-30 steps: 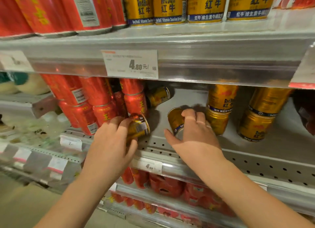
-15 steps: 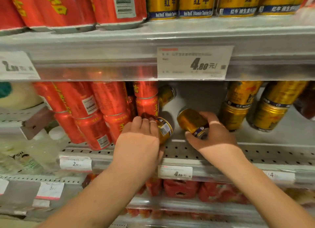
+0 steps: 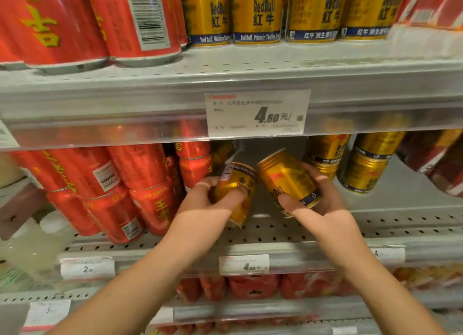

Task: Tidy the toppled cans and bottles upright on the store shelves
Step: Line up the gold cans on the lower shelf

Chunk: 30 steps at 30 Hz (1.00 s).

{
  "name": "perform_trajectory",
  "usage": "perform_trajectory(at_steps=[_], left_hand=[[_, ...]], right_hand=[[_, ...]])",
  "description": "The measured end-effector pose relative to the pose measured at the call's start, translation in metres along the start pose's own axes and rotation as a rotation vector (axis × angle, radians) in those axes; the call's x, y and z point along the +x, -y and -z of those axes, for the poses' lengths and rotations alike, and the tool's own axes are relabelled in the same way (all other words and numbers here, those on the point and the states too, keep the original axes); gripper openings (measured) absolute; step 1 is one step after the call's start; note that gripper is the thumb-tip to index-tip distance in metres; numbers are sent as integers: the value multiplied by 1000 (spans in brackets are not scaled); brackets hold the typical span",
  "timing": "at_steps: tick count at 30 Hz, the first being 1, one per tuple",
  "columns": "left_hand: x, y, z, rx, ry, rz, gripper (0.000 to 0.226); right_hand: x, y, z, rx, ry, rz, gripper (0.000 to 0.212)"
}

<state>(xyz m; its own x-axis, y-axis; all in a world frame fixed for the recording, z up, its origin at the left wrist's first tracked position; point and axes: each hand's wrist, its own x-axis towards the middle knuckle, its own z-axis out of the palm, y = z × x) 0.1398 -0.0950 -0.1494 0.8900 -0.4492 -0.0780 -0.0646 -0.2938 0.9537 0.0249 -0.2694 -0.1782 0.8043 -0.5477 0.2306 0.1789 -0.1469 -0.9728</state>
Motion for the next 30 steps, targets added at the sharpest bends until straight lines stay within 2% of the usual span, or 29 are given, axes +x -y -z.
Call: perform_trajectory(at_steps=[3, 5, 7, 10, 13, 16, 22, 25, 29, 30], left_hand=[[11, -1, -6, -148, 15, 22, 43], [16, 0, -8, -195, 23, -8, 38], [19, -2, -8, -169, 51, -67, 47], [22, -7, -10, -126, 80, -157, 66], [27, -11, -11, -143, 6, -161, 80], [25, -12, -14, -41, -56, -230, 63], [19, -35, -19, 77, -21, -384, 56], [16, -52, -20, 155, 3, -385, 47], [16, -72, -19, 310, 8, -342, 20], [16, -76, -19, 328, 22, -340, 22]], right_hand=[[2, -3, -2, -64, 45, 40, 69], [3, -8, -2, -164, 77, 0, 76], [3, -11, -2, -314, 113, -92, 82], [3, -15, -5, -534, 150, -135, 71], [6, -16, -5, -551, 103, -131, 64], [15, -12, 3, -570, 96, -182, 59], [20, -13, 29, -630, 131, -255, 79], [23, -12, 33, -607, 185, -300, 78], [32, -10, 43, -532, 299, -312, 75], [32, -9, 44, -531, 307, -308, 73]])
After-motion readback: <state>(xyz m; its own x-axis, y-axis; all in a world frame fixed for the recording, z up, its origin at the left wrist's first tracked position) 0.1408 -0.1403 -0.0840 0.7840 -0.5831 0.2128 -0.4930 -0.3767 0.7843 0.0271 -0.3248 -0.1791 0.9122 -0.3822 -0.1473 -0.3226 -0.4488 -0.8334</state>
